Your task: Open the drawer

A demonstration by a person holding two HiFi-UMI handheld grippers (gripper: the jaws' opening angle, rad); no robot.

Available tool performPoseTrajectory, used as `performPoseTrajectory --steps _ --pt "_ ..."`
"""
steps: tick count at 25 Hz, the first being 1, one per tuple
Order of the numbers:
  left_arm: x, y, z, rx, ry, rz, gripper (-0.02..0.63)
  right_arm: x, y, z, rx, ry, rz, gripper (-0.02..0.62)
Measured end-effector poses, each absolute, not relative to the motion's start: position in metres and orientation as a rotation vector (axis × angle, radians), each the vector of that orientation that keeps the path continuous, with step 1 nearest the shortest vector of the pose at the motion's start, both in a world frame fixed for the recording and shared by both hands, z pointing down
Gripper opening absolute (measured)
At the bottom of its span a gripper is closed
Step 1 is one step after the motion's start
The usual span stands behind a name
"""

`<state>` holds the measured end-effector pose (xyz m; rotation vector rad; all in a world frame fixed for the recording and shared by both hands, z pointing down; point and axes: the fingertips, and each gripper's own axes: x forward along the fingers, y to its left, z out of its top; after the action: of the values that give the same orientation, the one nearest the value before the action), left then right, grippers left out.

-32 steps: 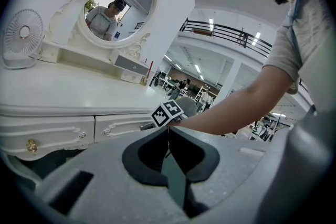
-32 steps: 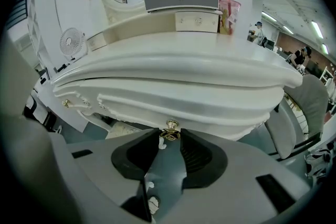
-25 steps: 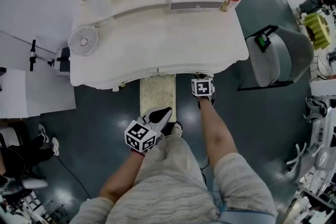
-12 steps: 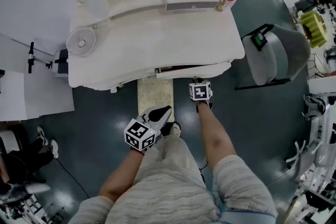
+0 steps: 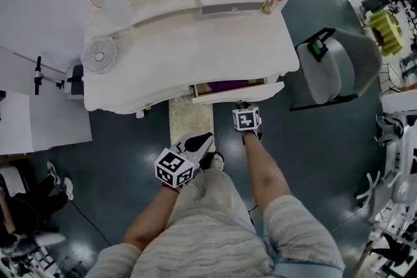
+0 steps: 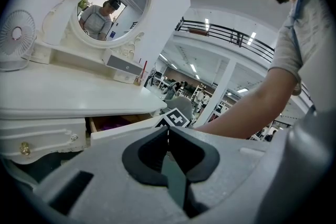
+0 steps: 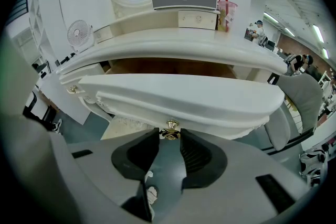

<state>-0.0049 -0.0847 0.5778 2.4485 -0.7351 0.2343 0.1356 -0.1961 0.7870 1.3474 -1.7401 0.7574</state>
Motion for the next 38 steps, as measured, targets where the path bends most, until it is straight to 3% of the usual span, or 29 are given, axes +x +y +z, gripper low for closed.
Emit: performPoseTrajectory --steps 38 --pt "0.014 -0.062 0.563 2.505 -0.657 0.273 0.015 0.141 -0.128 0.779 1.342 -1.774 0.752 0.121"
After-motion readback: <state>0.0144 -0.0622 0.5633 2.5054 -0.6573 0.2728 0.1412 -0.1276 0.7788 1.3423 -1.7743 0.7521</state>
